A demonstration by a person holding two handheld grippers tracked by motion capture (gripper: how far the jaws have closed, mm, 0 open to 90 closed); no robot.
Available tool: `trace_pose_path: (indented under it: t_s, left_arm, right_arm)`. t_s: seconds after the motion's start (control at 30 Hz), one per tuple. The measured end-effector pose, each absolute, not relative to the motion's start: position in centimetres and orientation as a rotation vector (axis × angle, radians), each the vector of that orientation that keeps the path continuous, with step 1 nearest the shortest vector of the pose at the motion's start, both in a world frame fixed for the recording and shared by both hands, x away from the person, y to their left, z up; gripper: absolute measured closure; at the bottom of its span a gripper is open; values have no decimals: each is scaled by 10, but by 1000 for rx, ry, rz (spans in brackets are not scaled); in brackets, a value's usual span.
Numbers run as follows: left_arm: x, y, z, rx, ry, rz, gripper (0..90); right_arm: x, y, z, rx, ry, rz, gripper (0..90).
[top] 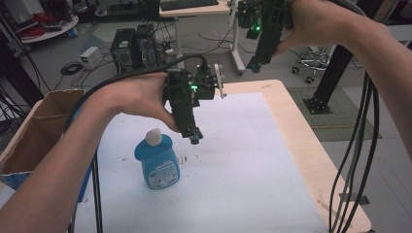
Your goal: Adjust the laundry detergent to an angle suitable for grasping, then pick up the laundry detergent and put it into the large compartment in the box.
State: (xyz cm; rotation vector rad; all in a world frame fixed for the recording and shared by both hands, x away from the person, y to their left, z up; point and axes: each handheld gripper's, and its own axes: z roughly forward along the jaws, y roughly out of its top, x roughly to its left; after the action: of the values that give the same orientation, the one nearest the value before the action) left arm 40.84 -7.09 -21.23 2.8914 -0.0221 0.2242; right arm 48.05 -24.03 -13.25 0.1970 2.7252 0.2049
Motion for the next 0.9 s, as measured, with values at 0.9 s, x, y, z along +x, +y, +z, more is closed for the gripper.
trace_pose_path:
  t_s: [0.9]
  left_arm:
    - [406,-47,-217,2863,133,227,158]
  right_arm:
    - [477,-243,-130,198,2726,202,124]
